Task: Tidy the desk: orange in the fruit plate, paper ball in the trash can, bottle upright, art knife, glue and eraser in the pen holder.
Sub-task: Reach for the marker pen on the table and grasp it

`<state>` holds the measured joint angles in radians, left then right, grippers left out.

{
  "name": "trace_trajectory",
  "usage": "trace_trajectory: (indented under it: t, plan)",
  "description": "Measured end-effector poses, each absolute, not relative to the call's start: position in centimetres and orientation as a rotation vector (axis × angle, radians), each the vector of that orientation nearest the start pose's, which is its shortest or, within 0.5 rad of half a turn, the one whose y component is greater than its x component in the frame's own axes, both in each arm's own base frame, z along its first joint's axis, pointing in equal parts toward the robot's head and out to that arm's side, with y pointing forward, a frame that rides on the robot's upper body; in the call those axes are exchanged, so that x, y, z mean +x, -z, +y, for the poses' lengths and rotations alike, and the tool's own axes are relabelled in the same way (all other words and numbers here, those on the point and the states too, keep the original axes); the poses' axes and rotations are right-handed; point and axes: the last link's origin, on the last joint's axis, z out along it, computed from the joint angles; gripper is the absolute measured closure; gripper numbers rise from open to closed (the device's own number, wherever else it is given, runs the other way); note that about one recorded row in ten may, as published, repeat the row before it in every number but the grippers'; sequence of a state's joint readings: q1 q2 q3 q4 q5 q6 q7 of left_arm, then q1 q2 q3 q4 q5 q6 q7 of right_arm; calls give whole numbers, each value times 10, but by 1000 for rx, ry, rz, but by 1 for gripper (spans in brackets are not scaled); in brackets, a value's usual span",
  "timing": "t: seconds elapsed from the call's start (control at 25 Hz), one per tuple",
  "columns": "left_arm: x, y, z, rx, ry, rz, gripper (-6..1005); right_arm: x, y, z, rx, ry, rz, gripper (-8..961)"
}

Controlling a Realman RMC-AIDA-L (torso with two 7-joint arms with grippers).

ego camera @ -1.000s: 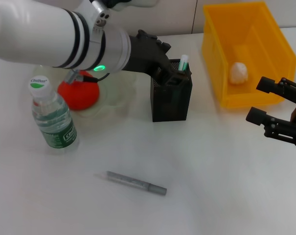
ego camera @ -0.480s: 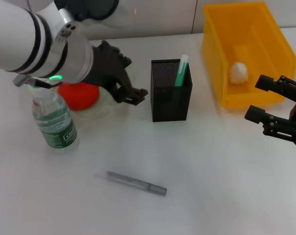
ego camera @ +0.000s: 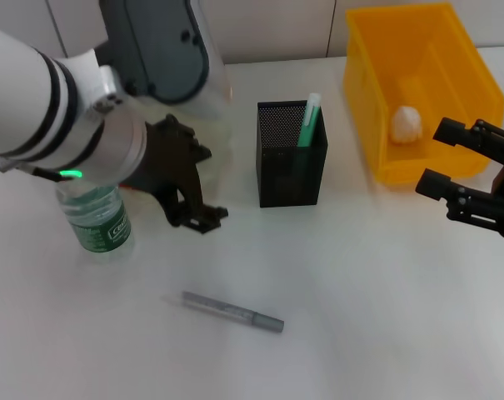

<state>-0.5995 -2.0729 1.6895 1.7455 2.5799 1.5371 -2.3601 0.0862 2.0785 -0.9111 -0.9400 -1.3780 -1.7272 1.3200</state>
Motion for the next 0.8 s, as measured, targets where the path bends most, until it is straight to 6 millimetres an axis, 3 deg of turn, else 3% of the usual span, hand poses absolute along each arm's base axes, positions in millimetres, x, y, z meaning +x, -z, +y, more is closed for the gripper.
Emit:
trace_trajectory:
  t: [0.36,0.8]
  plan:
    - [-79,26,305,-2799,-642,314,271,276,-66,245,-2395,-1134,440,138]
    - [-88,38,298,-2776,-809,467,273,276,-64,245,-2394,-1139,450,138]
